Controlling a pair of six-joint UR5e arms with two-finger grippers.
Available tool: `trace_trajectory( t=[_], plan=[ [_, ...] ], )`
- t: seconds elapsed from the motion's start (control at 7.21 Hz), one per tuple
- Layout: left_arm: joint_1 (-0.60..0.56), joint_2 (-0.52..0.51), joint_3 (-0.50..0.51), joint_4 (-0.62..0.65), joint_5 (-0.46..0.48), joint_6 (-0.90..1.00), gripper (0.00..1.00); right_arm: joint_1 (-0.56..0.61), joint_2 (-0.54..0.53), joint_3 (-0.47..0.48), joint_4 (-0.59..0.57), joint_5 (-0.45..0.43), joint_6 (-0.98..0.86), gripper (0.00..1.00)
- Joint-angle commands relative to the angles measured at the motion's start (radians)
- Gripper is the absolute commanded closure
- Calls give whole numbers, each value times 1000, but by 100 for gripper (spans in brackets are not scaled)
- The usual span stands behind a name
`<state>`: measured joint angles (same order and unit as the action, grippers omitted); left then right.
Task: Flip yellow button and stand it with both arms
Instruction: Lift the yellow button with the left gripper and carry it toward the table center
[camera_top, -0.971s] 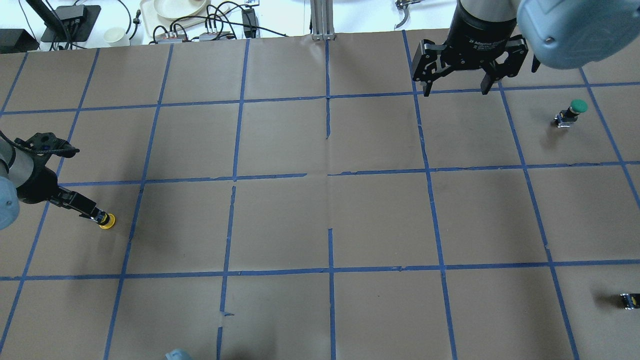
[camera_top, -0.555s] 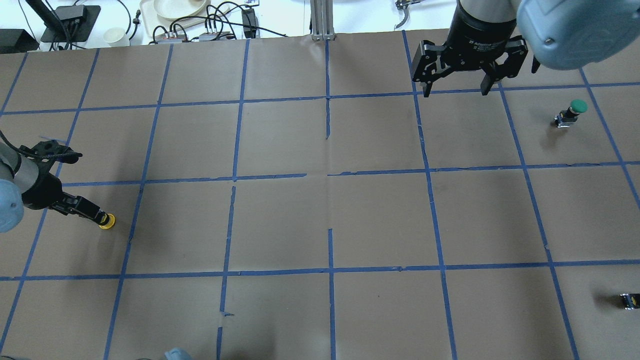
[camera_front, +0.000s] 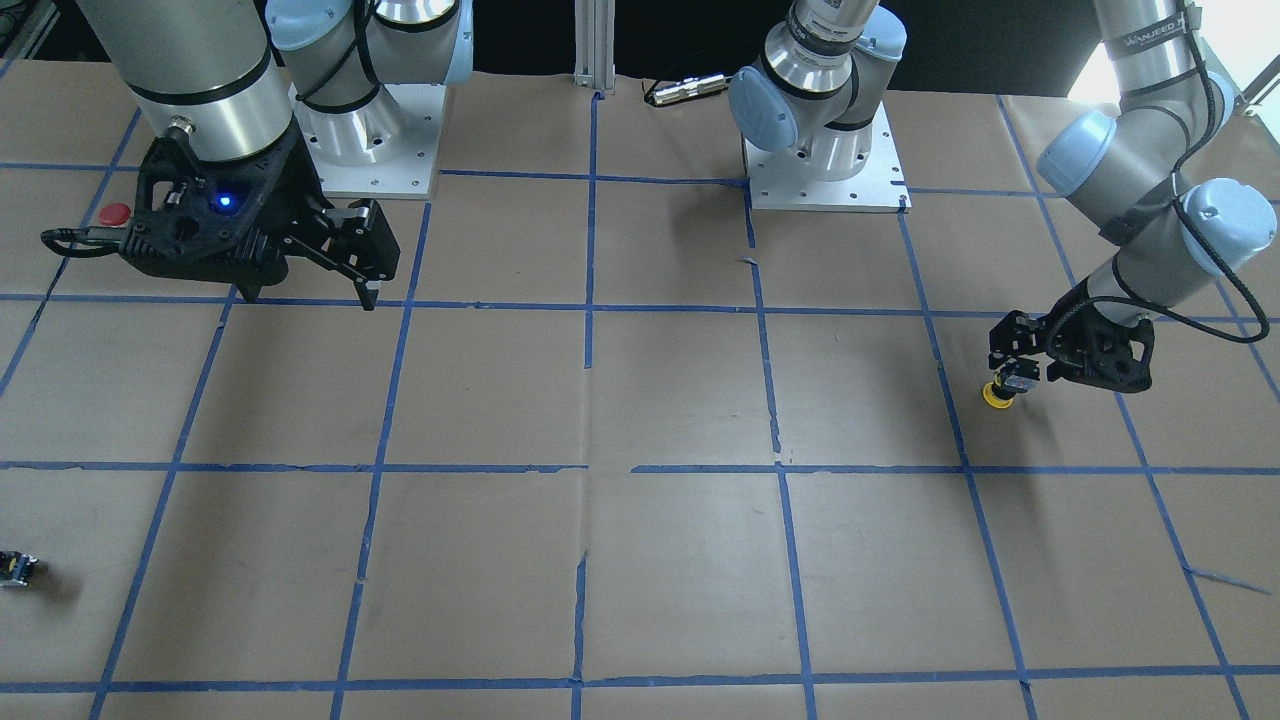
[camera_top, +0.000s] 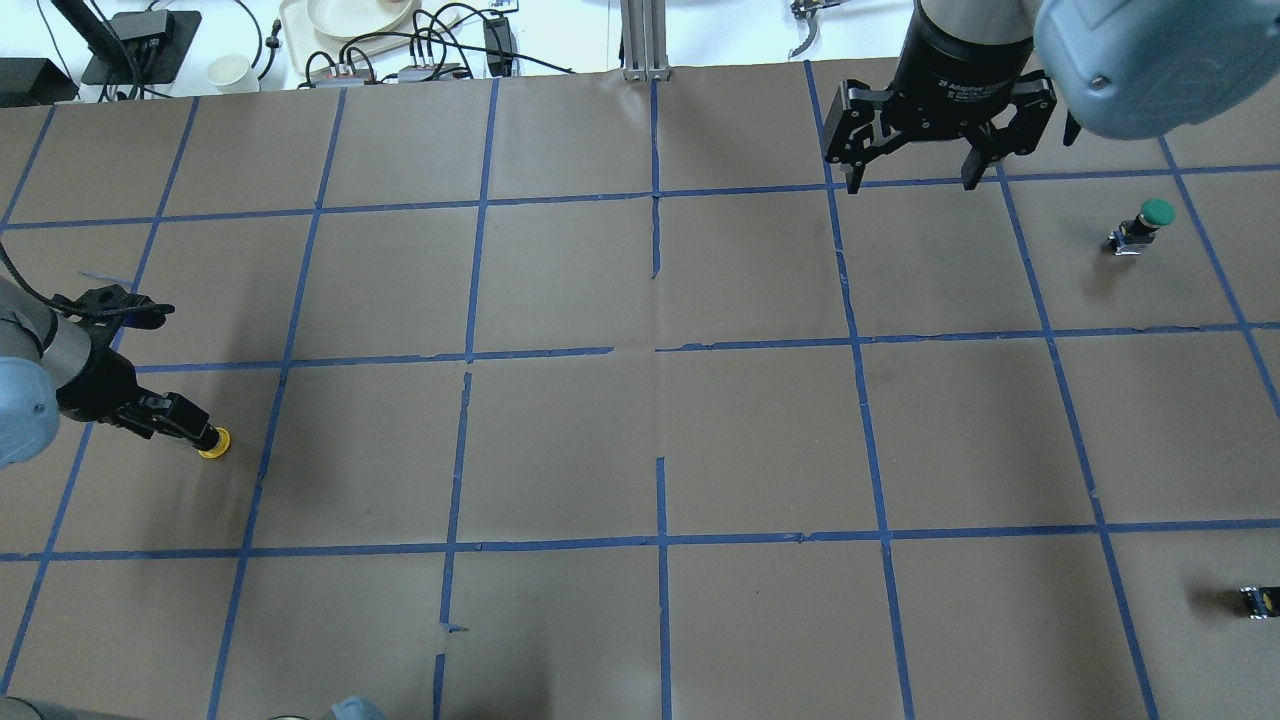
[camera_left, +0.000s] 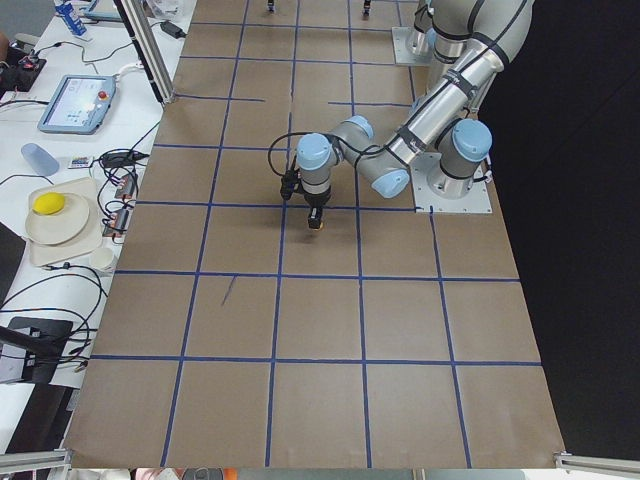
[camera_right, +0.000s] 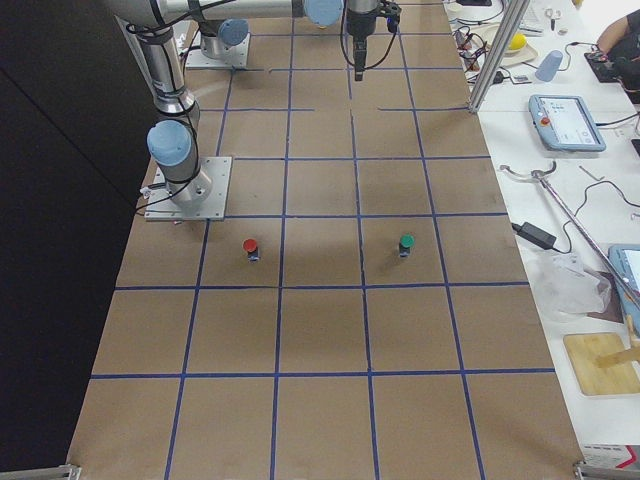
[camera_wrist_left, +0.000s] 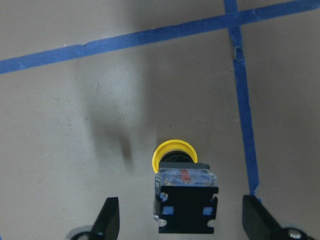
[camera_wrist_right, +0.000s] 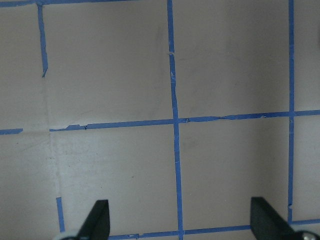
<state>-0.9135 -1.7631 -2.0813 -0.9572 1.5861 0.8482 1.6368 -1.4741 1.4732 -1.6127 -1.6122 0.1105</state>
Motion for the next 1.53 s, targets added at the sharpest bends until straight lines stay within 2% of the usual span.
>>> trace_trajectory(
  t=[0.0,0.14,0.28,0.55,0.69,0.83,1.11,1.39],
  plan=[
    [-2,-3,0,-2,0,3,63,0,0,-1,1,0,0,0],
    [-4,-3,1,-2,0,3,85,0,0,-1,1,0,0,0],
    [-4,-1,3,1,0,6,93,0,1,-1,1,0,-2,0],
    [-25,19,27,-18,-12,6,95,0,0,1,1,0,0,0],
    [-66,42,77,-103,-24,0,96,0,1,-1,1,0,0,0],
    [-105,65,140,-241,-62,-5,97,-2,0,-1,1,0,0,0],
    [-142,76,219,-523,-284,-6,97,-14,0,-7,35,2,-3,0],
    [-174,115,221,-786,-600,-35,97,-31,-28,-8,89,0,0,0]
  ],
)
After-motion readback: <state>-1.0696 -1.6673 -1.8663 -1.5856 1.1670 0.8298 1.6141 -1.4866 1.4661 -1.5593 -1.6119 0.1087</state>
